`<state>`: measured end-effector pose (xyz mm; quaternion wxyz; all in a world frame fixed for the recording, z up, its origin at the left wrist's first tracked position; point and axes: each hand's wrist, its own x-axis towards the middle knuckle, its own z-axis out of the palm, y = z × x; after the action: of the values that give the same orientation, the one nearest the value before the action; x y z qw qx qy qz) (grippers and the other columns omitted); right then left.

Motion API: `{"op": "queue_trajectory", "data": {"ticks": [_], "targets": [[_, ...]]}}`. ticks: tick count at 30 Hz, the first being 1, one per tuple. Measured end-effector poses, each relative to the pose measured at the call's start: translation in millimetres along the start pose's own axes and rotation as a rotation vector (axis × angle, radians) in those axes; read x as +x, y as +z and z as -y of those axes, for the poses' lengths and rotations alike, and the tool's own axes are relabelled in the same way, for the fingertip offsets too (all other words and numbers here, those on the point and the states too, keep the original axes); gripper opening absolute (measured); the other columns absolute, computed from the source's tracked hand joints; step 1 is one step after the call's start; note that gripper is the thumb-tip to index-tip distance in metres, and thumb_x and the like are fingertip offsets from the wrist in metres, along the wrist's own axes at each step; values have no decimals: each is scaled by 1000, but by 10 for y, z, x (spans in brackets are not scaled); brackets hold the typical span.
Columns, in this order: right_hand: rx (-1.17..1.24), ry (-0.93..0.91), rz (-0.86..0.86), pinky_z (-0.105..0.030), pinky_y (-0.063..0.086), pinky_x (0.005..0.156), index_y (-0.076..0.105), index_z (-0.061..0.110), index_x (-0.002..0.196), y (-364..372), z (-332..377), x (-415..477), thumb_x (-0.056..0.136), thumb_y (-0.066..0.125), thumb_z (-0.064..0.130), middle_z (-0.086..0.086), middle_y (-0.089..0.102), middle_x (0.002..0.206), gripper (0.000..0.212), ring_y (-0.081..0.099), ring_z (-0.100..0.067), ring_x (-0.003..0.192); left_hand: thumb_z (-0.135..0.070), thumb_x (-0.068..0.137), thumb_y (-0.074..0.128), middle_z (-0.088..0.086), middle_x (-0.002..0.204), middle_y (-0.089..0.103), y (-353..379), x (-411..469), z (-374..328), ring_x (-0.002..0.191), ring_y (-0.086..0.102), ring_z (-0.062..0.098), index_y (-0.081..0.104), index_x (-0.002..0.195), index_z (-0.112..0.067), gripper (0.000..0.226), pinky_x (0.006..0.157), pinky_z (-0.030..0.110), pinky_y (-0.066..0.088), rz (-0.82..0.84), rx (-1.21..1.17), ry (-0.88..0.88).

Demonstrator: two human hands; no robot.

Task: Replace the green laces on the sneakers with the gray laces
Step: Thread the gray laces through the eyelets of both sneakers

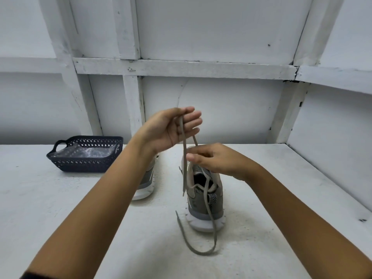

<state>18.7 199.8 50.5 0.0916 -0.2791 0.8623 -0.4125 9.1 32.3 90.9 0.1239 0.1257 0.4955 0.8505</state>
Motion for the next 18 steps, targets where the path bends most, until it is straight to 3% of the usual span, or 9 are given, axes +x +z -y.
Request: {"op": "queue_trajectory", "data": {"ticks": [2, 4, 6, 8, 11, 14, 18], "targets": [[52, 11, -34, -18, 50, 69, 67, 21, 112, 89, 9, 81, 89, 58, 41, 5, 65, 75, 31, 62, -5, 71, -11, 98, 33, 3, 73, 73, -1, 94, -10, 66, 71, 14, 55, 92, -7, 23, 67, 30, 58, -31, -58, 30], [194, 17, -51, -17, 43, 54, 69, 12, 99, 136, 8, 141, 93, 58, 27, 9, 59, 62, 20, 53, -4, 54, -12, 100, 32, 5, 78, 74, -27, 165, -1, 71, 72, 16, 54, 94, -7, 23, 69, 31, 58, -58, -93, 56], [286, 2, -75, -15, 38, 47, 68, 10, 85, 133, 25, 189, 94, 55, 19, 9, 60, 59, 18, 50, -3, 50, -21, 101, 32, 8, 86, 74, -89, 212, 40, 78, 72, 19, 53, 100, -7, 26, 72, 32, 58, -83, -73, 53], [375, -7, -144, -14, 38, 43, 64, 10, 77, 80, 41, 256, 96, 52, 14, 4, 61, 60, 23, 51, -3, 47, -36, 101, 30, 11, 92, 72, -181, 225, 134, 82, 69, 21, 53, 107, -7, 38, 72, 32, 57, -113, -5, -23], [522, 23, -260, -13, 38, 41, 61, 6, 74, -79, 44, 398, 97, 48, 10, -1, 59, 58, 27, 50, -3, 42, -47, 100, 27, 5, 83, 68, -317, 202, 351, 76, 64, 17, 54, 107, -9, 47, 70, 32, 53, -124, 173, -172], [555, 84, -310, -13, 40, 43, 60, 5, 76, -218, 8, 549, 98, 46, 9, -4, 56, 63, 27, 49, -2, 41, -36, 99, 38, -1, 73, 67, -368, 140, 508, 62, 64, 11, 59, 102, -10, 33, 61, 27, 53, -81, 214, -232], [535, 137, -288, -12, 43, 43, 59, 4, 75, -260, -73, 702, 98, 46, 9, -6, 55, 65, 27, 50, -2, 40, -16, 96, 44, -6, 59, 56, -456, 72, 550, 45, 51, 3, 60, 93, -9, 18, 48, 17, 48, -30, 223, -189]]}}
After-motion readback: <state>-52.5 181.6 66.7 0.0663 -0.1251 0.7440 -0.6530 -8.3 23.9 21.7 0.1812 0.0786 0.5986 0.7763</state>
